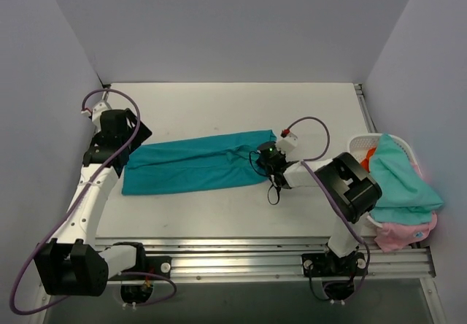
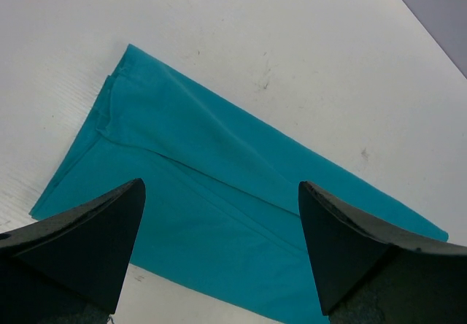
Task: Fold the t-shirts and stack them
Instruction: Rotate the tshirt 90 degrees
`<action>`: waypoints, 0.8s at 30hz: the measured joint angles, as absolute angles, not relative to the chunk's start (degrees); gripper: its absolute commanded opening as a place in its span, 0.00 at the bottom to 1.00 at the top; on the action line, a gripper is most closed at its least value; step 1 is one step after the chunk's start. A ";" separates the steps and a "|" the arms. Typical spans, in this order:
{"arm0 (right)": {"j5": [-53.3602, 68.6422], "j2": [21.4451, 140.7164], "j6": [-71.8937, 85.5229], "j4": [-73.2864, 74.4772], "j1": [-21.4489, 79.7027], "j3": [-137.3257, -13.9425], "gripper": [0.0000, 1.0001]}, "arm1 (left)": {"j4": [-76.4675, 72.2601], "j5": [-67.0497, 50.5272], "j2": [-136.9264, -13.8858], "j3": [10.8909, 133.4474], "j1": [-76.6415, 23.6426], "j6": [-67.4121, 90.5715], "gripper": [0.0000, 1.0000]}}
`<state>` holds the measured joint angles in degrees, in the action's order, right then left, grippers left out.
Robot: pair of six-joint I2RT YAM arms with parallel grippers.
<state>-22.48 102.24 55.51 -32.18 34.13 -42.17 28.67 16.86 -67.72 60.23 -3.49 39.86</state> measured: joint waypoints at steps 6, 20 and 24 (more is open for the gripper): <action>-21.58 107.24 53.58 -28.42 33.95 -50.68 0.00 | 28.40 16.45 -67.79 60.23 -2.79 39.81 0.95; -26.72 152.48 43.22 -12.53 23.62 -127.57 1.00 | 27.38 15.16 -70.35 60.25 -2.24 39.81 0.97; -22.41 160.31 40.88 -15.05 18.81 -137.49 1.00 | 27.20 14.63 -70.17 60.25 -2.00 39.79 0.98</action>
<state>-22.41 160.31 40.88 -15.05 18.81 -137.49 27.20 14.63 -70.17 60.25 -2.00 39.79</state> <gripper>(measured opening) 0.994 0.973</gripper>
